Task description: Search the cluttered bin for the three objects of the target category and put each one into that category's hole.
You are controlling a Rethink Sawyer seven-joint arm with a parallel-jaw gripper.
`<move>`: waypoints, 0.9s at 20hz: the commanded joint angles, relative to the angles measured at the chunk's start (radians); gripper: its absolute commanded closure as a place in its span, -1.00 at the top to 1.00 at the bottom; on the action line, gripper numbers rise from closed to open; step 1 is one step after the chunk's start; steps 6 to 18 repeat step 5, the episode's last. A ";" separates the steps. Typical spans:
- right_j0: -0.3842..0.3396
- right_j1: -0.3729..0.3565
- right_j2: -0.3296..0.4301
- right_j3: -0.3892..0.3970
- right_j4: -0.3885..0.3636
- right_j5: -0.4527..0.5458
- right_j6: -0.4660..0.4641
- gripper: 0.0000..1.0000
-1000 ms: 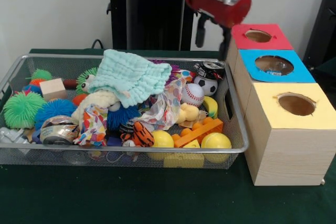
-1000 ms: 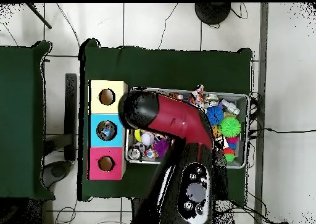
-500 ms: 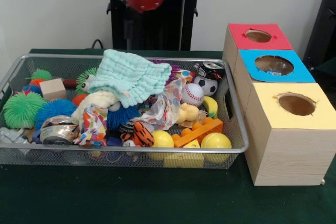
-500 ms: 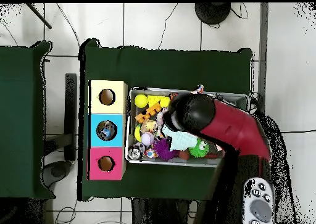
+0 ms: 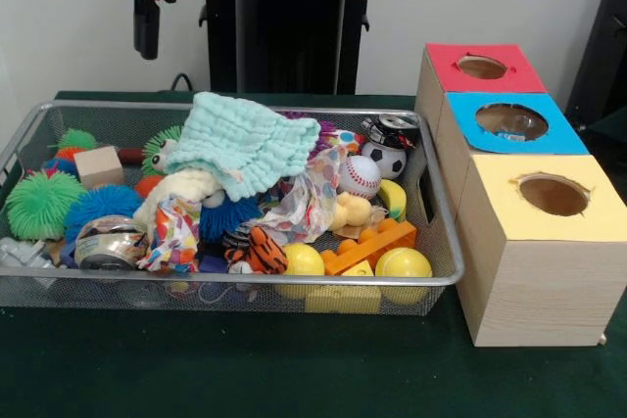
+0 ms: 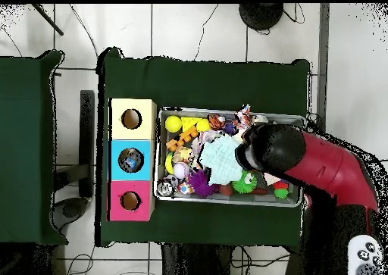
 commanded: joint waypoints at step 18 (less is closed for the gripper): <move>-0.088 -0.014 0.211 0.040 -0.128 0.021 -0.342 -1.00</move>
